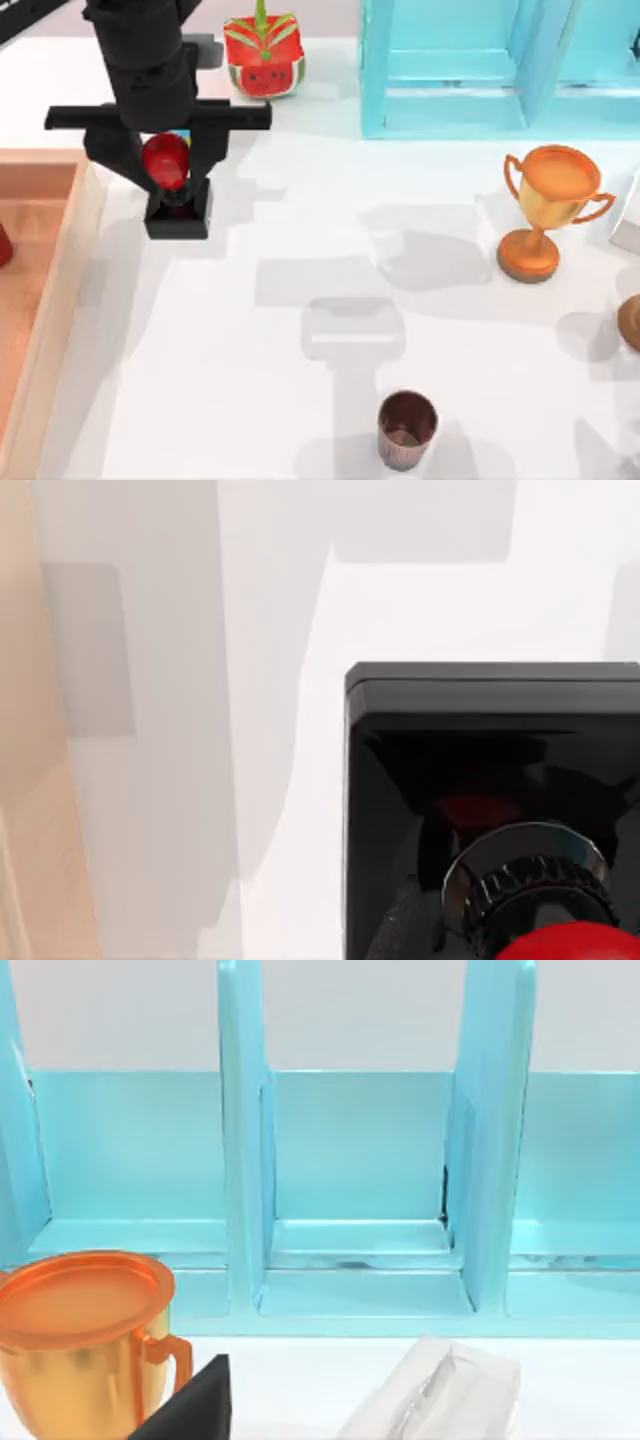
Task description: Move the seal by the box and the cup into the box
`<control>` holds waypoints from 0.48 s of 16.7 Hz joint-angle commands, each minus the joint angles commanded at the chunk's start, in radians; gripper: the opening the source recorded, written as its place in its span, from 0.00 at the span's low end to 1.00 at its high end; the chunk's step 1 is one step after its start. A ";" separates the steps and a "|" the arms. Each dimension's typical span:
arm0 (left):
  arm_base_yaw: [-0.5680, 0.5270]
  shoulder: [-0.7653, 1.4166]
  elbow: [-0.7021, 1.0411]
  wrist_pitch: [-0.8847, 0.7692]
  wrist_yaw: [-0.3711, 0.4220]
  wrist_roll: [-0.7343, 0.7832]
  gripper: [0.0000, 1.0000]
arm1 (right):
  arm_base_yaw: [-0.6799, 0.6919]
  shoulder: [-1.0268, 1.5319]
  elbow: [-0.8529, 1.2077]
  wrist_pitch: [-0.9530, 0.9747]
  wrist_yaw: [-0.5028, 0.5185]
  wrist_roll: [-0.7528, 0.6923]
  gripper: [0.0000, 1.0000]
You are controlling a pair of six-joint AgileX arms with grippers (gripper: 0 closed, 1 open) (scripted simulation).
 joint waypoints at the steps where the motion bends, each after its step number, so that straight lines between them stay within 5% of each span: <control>1: 0.000 0.000 0.000 0.000 0.000 0.000 0.00 | 0.000 0.000 0.000 0.000 0.000 0.000 1.00; 8: -0.018 -0.111 -0.118 0.012 -0.002 -0.022 0.00 | 0.000 0.000 0.000 0.000 0.000 0.000 1.00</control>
